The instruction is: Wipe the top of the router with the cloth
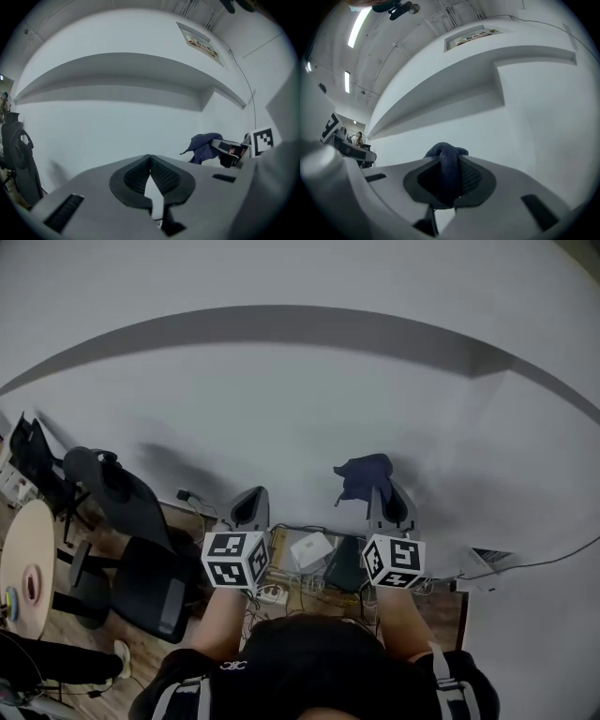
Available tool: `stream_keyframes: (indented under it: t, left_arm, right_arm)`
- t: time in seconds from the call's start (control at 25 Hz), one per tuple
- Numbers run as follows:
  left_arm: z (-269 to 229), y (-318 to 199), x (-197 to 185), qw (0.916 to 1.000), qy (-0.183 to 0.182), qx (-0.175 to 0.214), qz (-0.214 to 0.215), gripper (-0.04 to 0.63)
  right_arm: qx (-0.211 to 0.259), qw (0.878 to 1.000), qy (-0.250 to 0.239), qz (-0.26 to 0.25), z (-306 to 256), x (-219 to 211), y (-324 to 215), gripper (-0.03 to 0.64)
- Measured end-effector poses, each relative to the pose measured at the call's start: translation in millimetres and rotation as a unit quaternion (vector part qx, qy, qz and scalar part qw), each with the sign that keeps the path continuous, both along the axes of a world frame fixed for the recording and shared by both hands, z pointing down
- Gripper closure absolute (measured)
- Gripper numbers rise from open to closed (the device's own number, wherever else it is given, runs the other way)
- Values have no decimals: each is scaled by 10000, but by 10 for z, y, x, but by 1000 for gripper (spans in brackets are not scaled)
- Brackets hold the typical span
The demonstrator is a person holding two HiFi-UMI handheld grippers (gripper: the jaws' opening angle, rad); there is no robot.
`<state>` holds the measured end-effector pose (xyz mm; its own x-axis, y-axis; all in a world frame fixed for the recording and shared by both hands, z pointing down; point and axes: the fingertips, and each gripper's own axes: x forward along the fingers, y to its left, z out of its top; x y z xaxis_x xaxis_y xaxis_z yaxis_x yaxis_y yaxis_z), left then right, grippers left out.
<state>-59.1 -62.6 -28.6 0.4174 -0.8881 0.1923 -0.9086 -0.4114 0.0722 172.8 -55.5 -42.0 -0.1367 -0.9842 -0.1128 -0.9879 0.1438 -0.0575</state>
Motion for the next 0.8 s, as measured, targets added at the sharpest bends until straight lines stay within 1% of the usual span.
stream_keyframes:
  t: [0.16,0.32,0.48,0.56,0.64,0.8]
  left_arm:
    - [114,73,121,9998,0,47,192,594]
    - [115,27,61,9993,4,-37,374,594]
    - [76,-92,-27,9989,36,-87,454,594]
    - [92,-140,-31,9987,39,-104,488,594]
    - [132,-169,-52,9987,35,-128,494,594]
    - [250,-187,-140,9986,52,-227,476,594]
  right_arm:
    - [-12,9999,-60,158,137,34,33,575]
    - [-101,9994,-11,327,119,-117,47,575]
    - [-90,9994,102,325,45,-286,-19,575]
    - [3,9995,151,294,20,-332,-16,575]
    - [94,9996,190,209,12,-404,2,575]
    - [65,9998,176,97,86,-538,16,575]
